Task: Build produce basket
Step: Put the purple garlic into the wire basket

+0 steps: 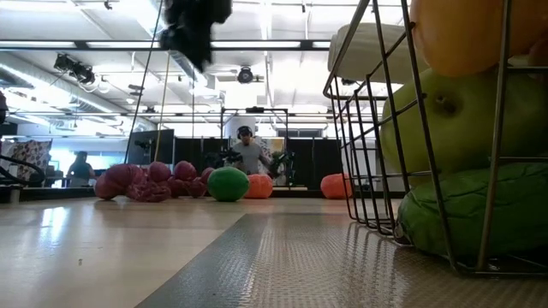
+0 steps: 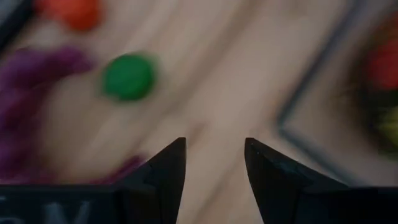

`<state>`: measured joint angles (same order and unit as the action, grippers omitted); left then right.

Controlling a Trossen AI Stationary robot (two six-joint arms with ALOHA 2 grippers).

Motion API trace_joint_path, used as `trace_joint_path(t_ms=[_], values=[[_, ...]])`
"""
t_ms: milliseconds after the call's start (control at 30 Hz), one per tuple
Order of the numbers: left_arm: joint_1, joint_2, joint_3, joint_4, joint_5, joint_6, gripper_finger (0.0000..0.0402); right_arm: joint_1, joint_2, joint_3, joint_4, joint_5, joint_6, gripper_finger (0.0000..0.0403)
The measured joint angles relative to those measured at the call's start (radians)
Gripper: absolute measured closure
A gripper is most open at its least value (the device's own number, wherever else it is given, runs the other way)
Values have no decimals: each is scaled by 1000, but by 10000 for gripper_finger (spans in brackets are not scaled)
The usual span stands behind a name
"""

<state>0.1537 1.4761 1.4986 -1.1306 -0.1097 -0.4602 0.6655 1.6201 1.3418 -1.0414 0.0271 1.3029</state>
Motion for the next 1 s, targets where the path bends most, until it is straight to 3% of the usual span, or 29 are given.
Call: trace_joint_path(t_ms=[133, 367, 567, 767, 1000], values=[[36, 2, 0, -136, -123, 3, 227, 0, -26, 0, -23, 51, 58, 152], [159, 12, 0, -153, -131, 1, 236, 1, -136, 0, -123, 209, 119, 143], [288, 64, -1, -191, -135, -9, 238, -10, -225, 0, -106, 374, 127, 143], [333, 162, -1, -206, -118, -25, 201, -11, -268, 0, -85, 434, 127, 142], [376, 309, -1, -191, -250, 14, 142, -25, -272, 0, -96, 453, 144, 143]])
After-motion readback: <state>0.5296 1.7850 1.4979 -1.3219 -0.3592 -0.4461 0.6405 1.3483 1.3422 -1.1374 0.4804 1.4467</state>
